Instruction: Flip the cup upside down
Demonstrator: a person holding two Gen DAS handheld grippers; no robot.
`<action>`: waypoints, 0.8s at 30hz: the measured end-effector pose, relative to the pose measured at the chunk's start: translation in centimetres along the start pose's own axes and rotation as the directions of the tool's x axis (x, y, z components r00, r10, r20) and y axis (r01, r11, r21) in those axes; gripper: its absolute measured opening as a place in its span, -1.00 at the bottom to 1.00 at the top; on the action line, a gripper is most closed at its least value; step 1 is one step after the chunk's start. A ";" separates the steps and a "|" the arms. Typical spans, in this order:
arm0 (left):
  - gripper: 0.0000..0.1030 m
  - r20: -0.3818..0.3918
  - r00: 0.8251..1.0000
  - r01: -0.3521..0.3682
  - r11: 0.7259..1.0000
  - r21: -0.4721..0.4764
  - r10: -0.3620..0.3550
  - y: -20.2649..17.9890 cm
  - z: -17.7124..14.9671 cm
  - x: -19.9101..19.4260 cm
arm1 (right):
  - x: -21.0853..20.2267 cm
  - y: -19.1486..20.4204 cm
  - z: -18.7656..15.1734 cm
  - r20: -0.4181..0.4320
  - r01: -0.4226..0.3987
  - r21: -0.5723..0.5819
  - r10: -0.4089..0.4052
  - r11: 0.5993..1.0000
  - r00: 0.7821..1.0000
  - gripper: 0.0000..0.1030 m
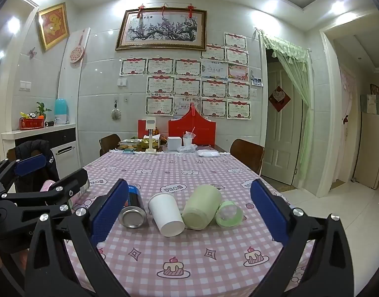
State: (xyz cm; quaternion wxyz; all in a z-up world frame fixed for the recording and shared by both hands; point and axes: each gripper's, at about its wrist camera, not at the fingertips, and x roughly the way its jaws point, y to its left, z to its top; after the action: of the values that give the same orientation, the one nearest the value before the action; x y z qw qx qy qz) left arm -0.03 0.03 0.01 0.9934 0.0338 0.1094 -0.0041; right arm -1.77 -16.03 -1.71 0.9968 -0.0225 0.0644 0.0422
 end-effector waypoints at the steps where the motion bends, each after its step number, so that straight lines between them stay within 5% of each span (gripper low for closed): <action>1: 0.72 -0.001 1.000 0.000 1.000 0.002 0.000 0.0 0.0 0.0 | 0.0 0.0 0.0 -0.001 0.000 0.000 0.000 1.000 1.000 0.85; 24: 0.72 -0.002 1.000 -0.002 1.000 0.001 0.002 0.1 -0.1 -0.3 | -0.2 -0.3 0.3 -0.007 0.001 0.000 -0.001 1.000 1.000 0.85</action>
State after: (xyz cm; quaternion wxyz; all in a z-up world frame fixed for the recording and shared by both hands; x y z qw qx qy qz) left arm -0.37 0.12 0.03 0.9933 0.0346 0.1102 -0.0032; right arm -1.86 -16.34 -1.42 0.9966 -0.0228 0.0677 0.0414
